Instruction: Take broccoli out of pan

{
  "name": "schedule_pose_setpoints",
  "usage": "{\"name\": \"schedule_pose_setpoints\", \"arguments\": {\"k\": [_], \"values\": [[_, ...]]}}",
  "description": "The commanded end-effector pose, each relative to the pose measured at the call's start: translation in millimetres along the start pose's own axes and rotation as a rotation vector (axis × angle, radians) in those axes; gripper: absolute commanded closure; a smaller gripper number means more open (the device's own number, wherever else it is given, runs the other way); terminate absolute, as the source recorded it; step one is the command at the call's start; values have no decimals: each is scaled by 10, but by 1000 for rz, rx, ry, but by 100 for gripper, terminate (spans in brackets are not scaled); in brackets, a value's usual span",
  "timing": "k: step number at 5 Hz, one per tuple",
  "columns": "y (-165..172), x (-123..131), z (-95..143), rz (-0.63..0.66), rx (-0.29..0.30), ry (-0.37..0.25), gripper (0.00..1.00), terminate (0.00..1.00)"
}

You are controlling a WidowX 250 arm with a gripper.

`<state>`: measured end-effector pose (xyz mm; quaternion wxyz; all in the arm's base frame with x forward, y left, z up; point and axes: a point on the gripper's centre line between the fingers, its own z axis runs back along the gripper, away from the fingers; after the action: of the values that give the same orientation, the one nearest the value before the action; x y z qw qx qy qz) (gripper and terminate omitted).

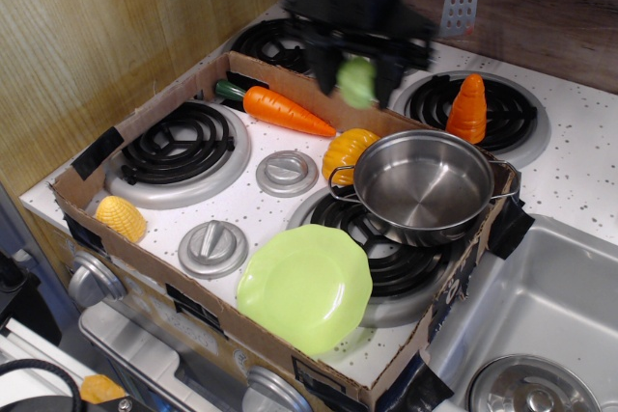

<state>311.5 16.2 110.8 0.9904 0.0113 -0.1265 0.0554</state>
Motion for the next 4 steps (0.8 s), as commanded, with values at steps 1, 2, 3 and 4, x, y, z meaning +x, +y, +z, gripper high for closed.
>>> {"name": "schedule_pose_setpoints", "arguments": {"k": [1, 2, 3, 4], "values": [[539, -99, -6, 59, 68, -25, 100, 0], [672, -307, -151, 110, 84, -55, 100, 0], [735, -479, -334, 143, 63, -47, 100, 0], [772, -639, -593, 168, 9, -28, 100, 0]]}}
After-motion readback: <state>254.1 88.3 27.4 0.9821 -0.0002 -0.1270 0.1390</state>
